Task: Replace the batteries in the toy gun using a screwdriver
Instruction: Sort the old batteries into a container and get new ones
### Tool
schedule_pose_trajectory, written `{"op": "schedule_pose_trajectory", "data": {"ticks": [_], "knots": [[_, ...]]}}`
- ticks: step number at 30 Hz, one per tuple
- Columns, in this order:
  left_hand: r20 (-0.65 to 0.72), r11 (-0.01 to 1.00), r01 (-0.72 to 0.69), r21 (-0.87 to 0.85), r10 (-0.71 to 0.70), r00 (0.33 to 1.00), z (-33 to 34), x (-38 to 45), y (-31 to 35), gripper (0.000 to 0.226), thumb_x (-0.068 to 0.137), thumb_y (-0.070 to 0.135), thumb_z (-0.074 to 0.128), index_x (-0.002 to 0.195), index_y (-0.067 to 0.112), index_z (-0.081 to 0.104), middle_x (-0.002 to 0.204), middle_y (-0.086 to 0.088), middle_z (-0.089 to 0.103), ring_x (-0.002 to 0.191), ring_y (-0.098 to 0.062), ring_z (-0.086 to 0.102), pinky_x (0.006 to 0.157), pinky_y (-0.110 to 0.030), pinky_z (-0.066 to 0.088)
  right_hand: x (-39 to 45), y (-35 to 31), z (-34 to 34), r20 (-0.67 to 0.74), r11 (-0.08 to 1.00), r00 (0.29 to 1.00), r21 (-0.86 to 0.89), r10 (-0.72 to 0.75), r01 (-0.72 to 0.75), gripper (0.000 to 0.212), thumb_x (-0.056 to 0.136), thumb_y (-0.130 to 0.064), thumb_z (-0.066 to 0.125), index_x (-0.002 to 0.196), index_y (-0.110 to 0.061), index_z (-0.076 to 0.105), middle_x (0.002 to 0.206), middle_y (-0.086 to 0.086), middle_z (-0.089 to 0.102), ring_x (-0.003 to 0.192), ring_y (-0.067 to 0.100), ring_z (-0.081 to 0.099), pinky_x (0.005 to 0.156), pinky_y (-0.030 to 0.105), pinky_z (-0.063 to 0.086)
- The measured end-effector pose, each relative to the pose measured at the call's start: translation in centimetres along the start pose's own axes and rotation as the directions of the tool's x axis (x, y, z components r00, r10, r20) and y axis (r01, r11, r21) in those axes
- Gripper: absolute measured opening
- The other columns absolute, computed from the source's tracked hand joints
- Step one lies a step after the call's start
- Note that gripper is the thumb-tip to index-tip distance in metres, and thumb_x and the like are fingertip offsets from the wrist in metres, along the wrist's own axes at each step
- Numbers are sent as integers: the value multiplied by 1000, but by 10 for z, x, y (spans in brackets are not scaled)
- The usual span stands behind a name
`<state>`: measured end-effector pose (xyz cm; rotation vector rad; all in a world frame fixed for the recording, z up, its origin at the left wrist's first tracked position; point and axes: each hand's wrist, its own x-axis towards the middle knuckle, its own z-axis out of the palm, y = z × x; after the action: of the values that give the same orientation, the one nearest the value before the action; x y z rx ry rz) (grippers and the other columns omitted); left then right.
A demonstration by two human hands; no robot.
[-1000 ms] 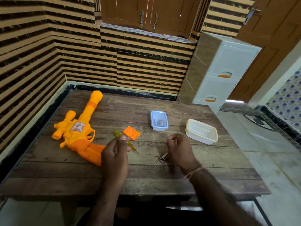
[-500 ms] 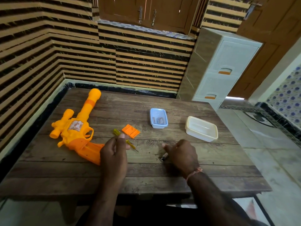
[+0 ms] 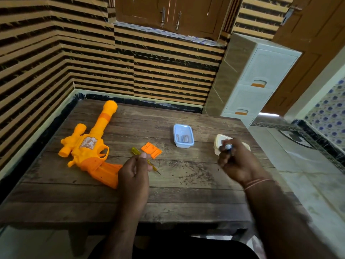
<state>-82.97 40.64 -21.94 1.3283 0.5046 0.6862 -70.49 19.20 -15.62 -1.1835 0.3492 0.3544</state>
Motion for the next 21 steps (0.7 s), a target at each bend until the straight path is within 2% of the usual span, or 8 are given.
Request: {"op": "schedule_pose_trajectory", "data": {"ticks": [3, 6, 10, 12, 14, 17, 19, 21], "knots": [[12, 1000, 11, -10, -11, 1000, 2, 0, -1, 28, 90, 43, 52, 77, 27, 70, 61, 9, 63, 51, -11, 43, 56, -32, 33, 9, -23, -20, 110, 961, 993, 276, -29, -2, 8, 68, -11, 52, 69, -18, 55, 66, -4, 49, 46, 4, 29, 44, 16, 23], [21, 1000, 6, -1, -6, 1000, 1, 0, -1, 28, 87, 45, 50, 78, 27, 70, 61, 11, 64, 51, -6, 46, 56, -33, 35, 21, -27, -29, 200, 923, 976, 384, -85, 2, 29, 56, -9, 73, 74, -19, 52, 63, -6, 54, 40, 4, 32, 39, 16, 23], [15, 1000, 11, -10, -11, 1000, 0, 1, -4, 26, 87, 45, 51, 78, 32, 72, 60, 8, 62, 47, -5, 43, 55, -35, 35, 29, -25, -34, 250, 909, 965, 417, -85, -27, 26, 89, -39, 62, 70, -22, 58, 57, -9, 51, 44, 0, 42, 43, 13, 21], [21, 1000, 3, -5, -3, 1000, 0, 2, -6, 26, 87, 45, 51, 77, 35, 72, 61, 7, 62, 50, -9, 45, 57, -37, 36, 29, -23, -33, 217, 890, 973, 455, -75, -33, 25, 72, -30, 82, 71, -20, 60, 60, -7, 55, 55, 3, 57, 42, 11, 30], [26, 1000, -1, 1, 1, 1000, 0, 2, -8, 26, 87, 46, 51, 77, 36, 72, 61, 8, 62, 53, -10, 46, 58, -38, 36, 28, -22, -32, 189, 873, 979, 487, -70, -31, 44, 46, -9, 94, 74, -14, 61, 64, -2, 58, 62, 7, 63, 44, 10, 41], [32, 1000, -7, 8, 6, 999, 0, 3, -8, 27, 85, 52, 50, 77, 39, 73, 62, 8, 63, 52, -12, 46, 56, -37, 35, 28, -24, -29, 124, 842, 992, 536, -5, -63, 44, 54, 4, 88, 84, -9, 58, 60, 1, 56, 51, 2, 54, 43, 8, 42], [33, 1000, -6, 9, 6, 999, 1, 2, -7, 28, 84, 54, 50, 76, 40, 73, 63, 6, 63, 51, -13, 45, 54, -35, 34, 27, -27, -28, 44, 905, 998, 422, 35, -50, 17, 85, -15, 70, 80, -12, 54, 55, -3, 49, 44, 1, 45, 41, 9, 37], [24, 1000, -1, 16, 0, 1000, 1, 3, -8, 27, 86, 49, 50, 77, 35, 72, 63, 4, 63, 51, -14, 45, 53, -34, 34, 28, -29, -26, -81, 999, 997, 51, -4, 8, 18, 92, -28, 64, 85, -13, 56, 67, 0, 48, 44, 5, 42, 38, 15, 36]]}}
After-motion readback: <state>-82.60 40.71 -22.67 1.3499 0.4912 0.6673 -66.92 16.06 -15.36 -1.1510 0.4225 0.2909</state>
